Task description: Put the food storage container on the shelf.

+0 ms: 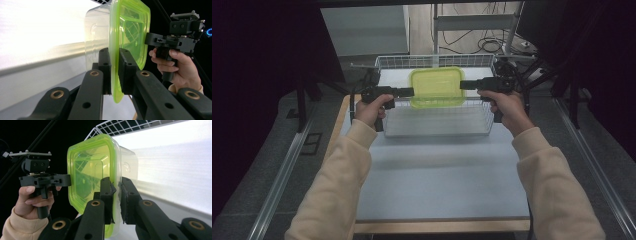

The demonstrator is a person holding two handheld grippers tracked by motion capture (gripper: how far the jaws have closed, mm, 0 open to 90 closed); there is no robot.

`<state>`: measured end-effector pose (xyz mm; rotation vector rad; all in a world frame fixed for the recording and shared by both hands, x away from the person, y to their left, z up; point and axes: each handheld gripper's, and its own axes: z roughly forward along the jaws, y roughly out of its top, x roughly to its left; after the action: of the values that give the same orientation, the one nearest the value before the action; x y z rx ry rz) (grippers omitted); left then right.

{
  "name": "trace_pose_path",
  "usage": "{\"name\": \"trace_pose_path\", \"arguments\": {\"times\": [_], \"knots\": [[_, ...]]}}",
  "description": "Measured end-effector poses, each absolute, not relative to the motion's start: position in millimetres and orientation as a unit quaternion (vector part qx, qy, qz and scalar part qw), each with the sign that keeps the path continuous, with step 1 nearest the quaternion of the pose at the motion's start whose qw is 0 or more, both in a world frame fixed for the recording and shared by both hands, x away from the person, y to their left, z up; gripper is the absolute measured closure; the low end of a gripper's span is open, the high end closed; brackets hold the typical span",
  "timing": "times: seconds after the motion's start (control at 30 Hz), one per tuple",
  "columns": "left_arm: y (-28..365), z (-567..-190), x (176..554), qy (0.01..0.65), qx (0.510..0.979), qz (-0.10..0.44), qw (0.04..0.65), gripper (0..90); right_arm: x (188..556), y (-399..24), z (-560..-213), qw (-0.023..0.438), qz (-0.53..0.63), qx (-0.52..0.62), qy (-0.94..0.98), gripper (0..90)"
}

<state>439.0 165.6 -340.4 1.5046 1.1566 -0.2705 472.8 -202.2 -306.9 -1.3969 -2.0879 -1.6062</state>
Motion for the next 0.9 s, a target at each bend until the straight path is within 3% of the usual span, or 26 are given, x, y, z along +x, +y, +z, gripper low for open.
{"name": "trace_pose_path", "arguments": {"times": [0.73, 0.9], "knots": [[160.6, -339.7, 484.8, 0.52, 0.628, -0.106, 0.569, 81.2, 515.9, -199.3, -312.2, 0.07, -0.536, -0.501, -0.675, 80.6], [159.0, -342.2, 489.3, 0.526, 0.624, -0.102, 0.569, 77.3, 520.0, -196.2, -313.7, 0.066, -0.538, -0.499, -0.676, 70.9]]}}
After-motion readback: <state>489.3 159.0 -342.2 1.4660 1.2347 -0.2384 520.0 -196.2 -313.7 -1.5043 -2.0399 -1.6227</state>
